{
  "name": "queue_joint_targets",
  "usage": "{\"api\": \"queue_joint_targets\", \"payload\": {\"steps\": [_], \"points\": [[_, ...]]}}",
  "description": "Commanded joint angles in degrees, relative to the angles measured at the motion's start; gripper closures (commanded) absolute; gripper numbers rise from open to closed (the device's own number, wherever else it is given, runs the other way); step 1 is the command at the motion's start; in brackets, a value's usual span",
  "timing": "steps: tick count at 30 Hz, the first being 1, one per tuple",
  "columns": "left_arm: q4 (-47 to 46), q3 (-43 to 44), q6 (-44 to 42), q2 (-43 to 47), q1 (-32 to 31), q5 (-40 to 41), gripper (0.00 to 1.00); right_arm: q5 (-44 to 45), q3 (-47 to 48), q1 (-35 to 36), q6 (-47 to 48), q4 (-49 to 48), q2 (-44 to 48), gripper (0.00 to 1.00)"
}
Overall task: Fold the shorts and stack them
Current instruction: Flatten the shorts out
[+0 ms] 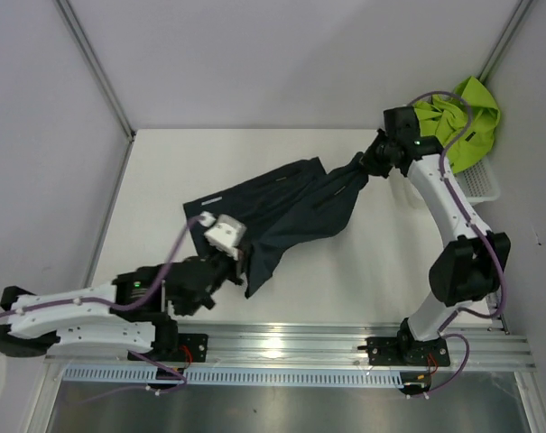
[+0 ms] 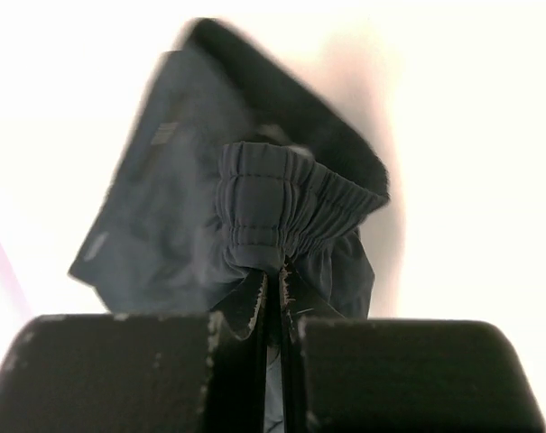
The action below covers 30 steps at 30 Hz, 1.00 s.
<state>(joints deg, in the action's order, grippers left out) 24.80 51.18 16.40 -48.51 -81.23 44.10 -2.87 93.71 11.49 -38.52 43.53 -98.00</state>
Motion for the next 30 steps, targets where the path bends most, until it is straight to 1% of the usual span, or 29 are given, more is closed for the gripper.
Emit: {"api": "queue_joint_targets", "payload": {"steps": [1, 2, 5, 6, 8, 13, 16, 20, 23, 25, 28, 30], "points": [[0.1, 3.3, -2.2, 6.4, 0.3, 7.8, 1.00, 2.7, 4.9, 0.4, -3.7, 5.7, 7.9, 1.00], [-0.4, 4.4, -4.2, 8.8, 0.3, 7.7, 1.00, 2.7, 5.0, 0.5, -4.6, 7.0, 10.5, 1.00], [-0.6, 8.7, -8.0, 12.2, 0.3, 7.0, 1.00, 2.3, 4.7, 1.2, -5.4, 8.6, 14.7, 1.00], [-0.1, 9.5, -8.7, 13.0, 0.3, 6.9, 1.00, 2.3, 4.6, 1.8, -5.6, 9.0, 17.5, 1.00], [0.1, 10.9, -11.0, 14.8, 0.3, 6.0, 1.00, 1.6, 4.2, 2.3, -5.8, 9.6, 20.5, 1.00], [0.3, 18.6, -15.4, 17.8, 0.3, 0.5, 1.00, 1.4, 3.2, 5.0, -7.1, 10.5, 30.6, 1.00], [-1.1, 21.4, -18.5, 20.6, 0.3, -2.0, 1.00, 1.7, 2.3, 7.3, -8.1, 11.1, 36.4, 1.00], [-2.1, 24.2, -21.3, 23.0, 0.3, -3.0, 1.00, 2.6, -0.4, 10.0, -10.8, 10.2, 43.8, 1.00], [-2.4, 27.0, -22.5, 22.3, 0.3, -4.7, 1.00, 2.1, -0.6, 10.6, -12.1, 9.9, 46.9, 1.00], [-3.2, 29.1, -23.5, 21.4, 0.3, -5.3, 1.00, 1.9, 1.1, 10.5, -12.2, 9.9, 47.0, 1.00], [-6.2, 31.3, -27.5, 18.8, 0.2, -4.7, 1.00, 1.0, 3.7, 10.5, -11.8, 10.0, 44.3, 1.00], [-10.0, 32.4, -30.4, 17.2, 0.2, -3.1, 1.00, 0.1, 5.3, 10.5, -11.6, 9.0, 41.3, 1.00]]}}
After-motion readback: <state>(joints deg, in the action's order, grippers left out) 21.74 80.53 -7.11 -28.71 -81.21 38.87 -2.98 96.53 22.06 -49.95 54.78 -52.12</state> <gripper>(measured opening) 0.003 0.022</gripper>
